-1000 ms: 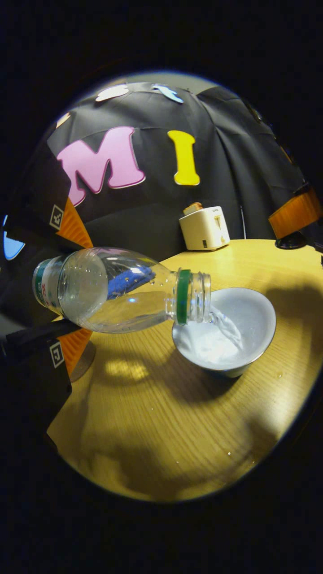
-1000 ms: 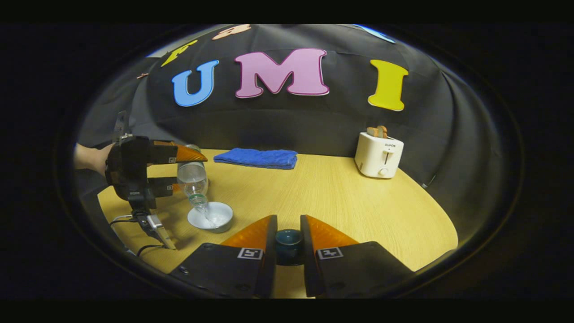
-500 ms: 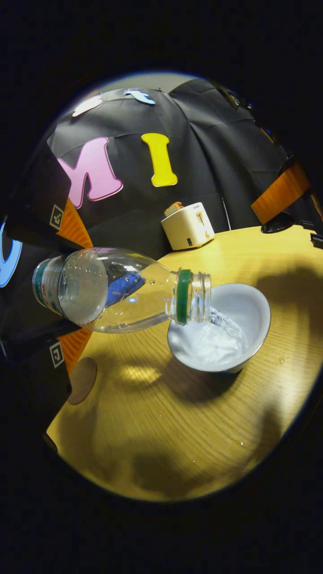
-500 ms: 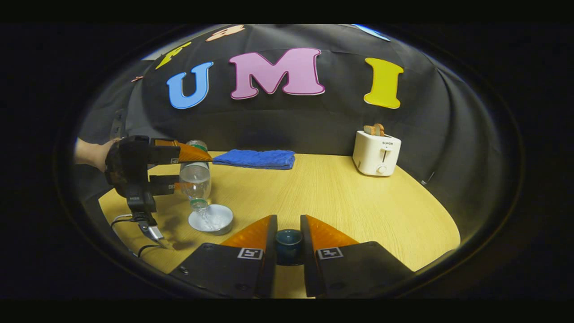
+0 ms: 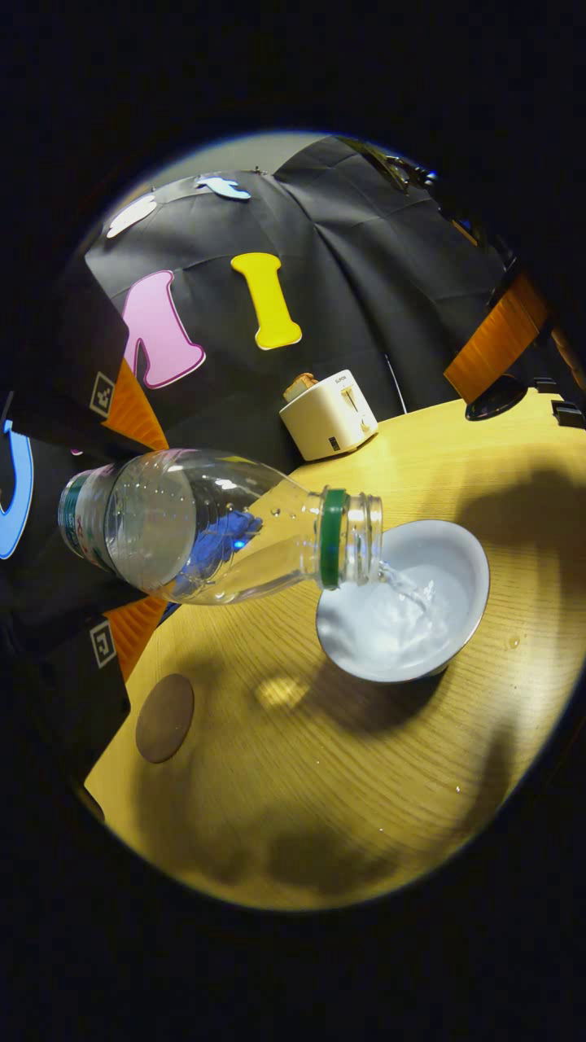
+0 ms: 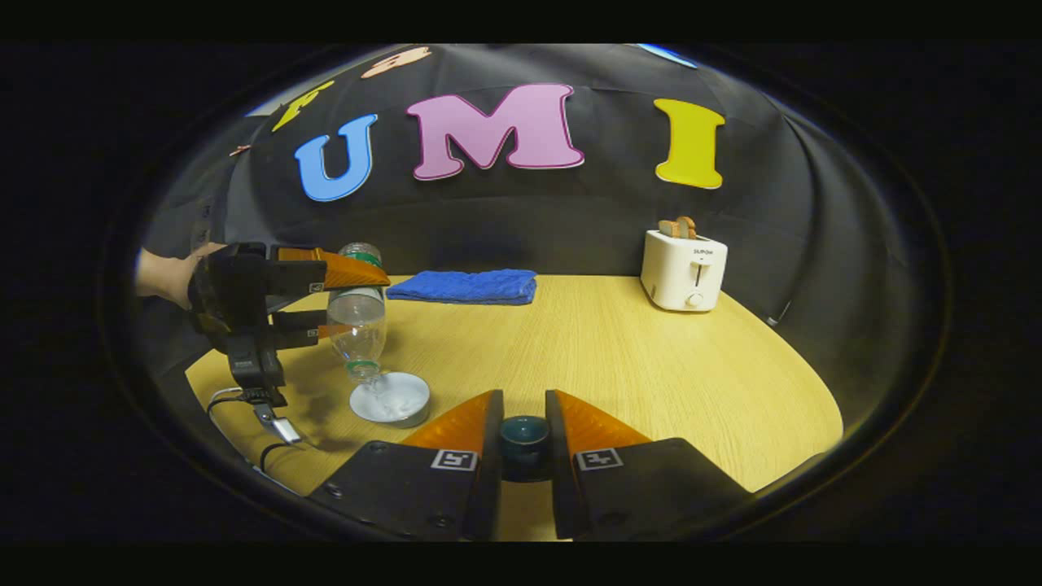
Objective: Open the teacup lid with one hand, grasp the water bottle and pour water into the teacup with the other hand; after pouring, place the water bottle on the coaster and then close the teacup lid.
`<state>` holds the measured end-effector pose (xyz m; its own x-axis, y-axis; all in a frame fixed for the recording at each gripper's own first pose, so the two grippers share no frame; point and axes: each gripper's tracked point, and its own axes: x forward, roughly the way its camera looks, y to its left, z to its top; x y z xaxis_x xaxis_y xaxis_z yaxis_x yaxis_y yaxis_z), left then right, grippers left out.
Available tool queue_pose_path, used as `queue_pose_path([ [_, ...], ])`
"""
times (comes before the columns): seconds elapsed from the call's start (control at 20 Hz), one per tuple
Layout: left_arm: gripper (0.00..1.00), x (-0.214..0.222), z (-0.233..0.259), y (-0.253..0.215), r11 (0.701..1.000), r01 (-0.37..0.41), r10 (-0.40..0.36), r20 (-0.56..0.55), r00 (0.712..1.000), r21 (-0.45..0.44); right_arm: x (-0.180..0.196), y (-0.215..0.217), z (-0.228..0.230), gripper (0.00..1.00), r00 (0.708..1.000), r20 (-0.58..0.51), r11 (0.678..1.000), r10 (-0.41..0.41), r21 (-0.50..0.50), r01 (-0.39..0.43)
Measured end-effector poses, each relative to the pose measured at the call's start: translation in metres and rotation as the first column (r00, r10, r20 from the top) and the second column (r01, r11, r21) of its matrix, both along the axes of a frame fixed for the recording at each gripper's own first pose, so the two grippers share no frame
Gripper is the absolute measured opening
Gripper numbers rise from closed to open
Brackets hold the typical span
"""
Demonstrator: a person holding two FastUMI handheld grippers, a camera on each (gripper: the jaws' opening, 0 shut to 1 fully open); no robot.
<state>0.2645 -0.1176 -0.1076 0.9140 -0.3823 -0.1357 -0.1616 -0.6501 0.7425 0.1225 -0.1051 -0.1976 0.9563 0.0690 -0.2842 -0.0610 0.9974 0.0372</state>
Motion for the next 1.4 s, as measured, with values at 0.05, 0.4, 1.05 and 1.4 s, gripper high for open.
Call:
queue_pose_path([
  [0.05,0.75,0.000,0.002,-0.001,1.000,0.004,-0.004,0.004,1.000,0.008,0.001,-0.001,0.001,0.24,1.000,-0.004,1.000,-0.002,-0.005,0.002],
  [0.4,0.75,0.006,0.012,0.000,0.995,0.014,-0.016,0.021,1.000,0.096,0.000,0.002,0.000,0.29,1.000,-0.007,1.000,0.005,-0.007,-0.006],
  [1.05,0.75,0.008,0.022,0.000,0.990,0.023,-0.027,0.027,0.999,0.143,0.002,0.012,0.002,0.29,1.000,-0.009,1.000,0.027,-0.015,-0.027],
  [1.4,0.75,0.012,0.009,0.029,0.995,-0.098,0.096,-0.100,0.990,-0.020,0.004,0.009,0.007,0.24,1.000,-0.006,1.000,0.019,-0.016,-0.019],
])
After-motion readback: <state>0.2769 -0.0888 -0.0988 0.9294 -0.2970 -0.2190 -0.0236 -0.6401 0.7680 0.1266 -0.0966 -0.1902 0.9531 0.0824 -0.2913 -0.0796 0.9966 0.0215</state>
